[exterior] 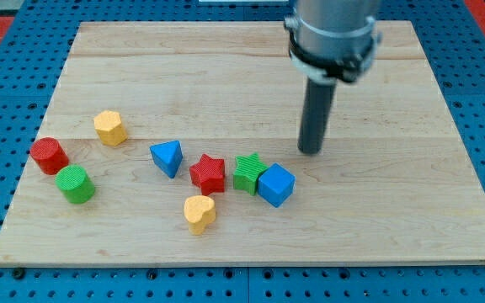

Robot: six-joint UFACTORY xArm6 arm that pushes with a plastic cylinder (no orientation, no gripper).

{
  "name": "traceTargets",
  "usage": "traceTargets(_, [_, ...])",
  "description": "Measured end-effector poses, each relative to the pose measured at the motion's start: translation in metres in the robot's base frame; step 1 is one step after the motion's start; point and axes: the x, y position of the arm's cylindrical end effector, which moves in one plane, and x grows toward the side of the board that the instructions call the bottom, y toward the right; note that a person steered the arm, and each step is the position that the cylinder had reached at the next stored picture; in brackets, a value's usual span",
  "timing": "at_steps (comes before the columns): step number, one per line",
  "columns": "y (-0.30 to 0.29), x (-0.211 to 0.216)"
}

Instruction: Move the yellow hexagon closer to the green circle

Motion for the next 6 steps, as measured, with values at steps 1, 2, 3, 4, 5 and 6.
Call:
traceTargets(1, [-0.031,0.04])
traceTargets(2, [-0.067,0.031])
traceTargets(3, [-0.053,-0.02])
traceTargets(4, [-0.13,-0.1])
traceTargets(5, [-0.241,-0.115])
traceTargets(6, [-0.27,-0.081])
